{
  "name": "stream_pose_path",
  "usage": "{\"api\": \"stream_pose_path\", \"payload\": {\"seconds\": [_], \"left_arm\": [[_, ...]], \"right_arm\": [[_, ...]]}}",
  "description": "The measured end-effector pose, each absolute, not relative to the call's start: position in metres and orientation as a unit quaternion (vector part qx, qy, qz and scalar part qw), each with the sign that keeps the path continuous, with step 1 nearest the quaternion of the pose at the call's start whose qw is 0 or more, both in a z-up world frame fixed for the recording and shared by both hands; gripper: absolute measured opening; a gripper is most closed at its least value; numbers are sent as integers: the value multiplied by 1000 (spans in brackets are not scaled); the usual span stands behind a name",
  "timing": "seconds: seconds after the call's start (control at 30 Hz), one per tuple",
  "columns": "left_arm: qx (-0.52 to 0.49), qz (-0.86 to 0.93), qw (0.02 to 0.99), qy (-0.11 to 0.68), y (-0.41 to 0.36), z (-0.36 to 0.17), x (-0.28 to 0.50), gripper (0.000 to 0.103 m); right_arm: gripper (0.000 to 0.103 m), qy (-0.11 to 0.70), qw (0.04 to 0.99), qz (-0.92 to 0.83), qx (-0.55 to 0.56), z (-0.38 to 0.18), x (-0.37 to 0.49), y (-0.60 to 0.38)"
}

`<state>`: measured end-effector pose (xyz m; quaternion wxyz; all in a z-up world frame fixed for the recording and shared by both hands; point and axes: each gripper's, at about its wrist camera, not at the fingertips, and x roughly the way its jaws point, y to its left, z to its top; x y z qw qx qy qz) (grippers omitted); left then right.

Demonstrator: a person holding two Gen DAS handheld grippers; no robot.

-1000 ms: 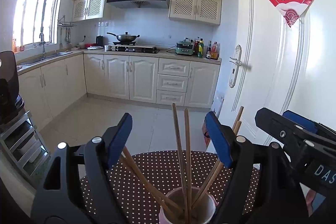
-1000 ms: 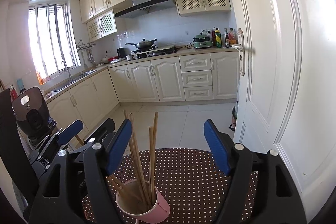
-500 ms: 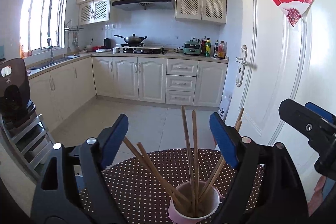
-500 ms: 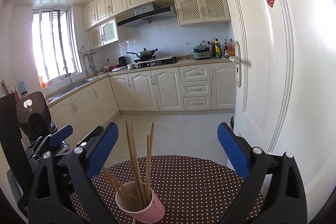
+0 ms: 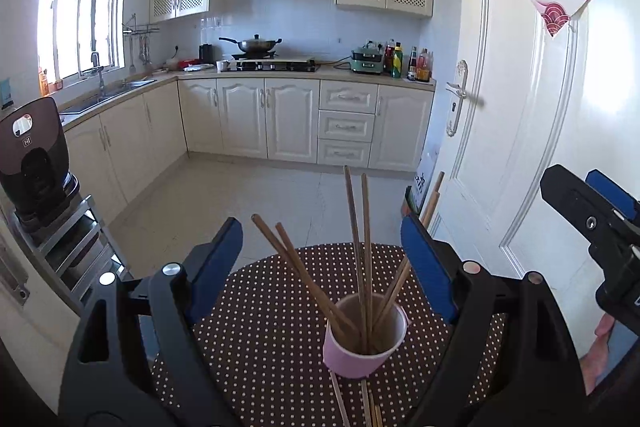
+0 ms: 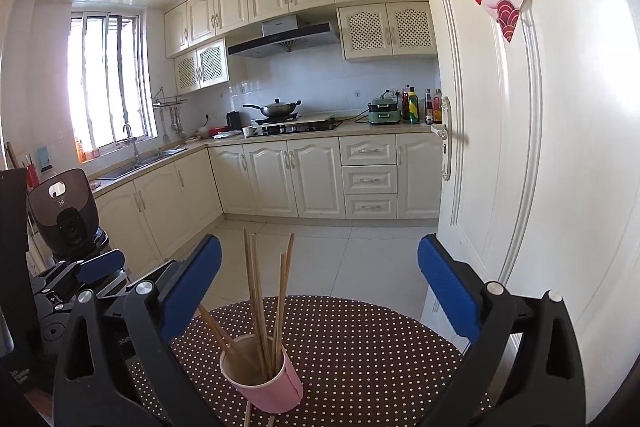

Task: Organize utensils
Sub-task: 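Open both grippers and raise them away from the pink cup, then move both open grippers down to the chopstick pile beside the cup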

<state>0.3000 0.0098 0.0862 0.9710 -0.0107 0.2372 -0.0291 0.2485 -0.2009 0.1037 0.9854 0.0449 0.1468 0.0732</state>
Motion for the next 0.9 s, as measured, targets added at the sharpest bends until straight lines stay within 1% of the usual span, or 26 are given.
{"api": "stream_pose_path", "payload": {"seconds": [0.17, 0.37, 0.63, 0.9], "left_arm": [[-1, -42, 956, 289, 13, 76, 298, 81], [10, -38, 938, 345, 13, 54, 298, 80], [21, -36, 918, 394, 13, 19, 287, 80], [23, -34, 891, 452, 21, -16, 284, 81]], "right_arm": [[95, 178, 981, 67, 33, 95, 247, -195], [95, 242, 968, 61, 23, 71, 249, -192], [95, 309, 948, 62, 38, 43, 243, -193], [95, 394, 917, 61, 16, 0, 242, -185]]}}
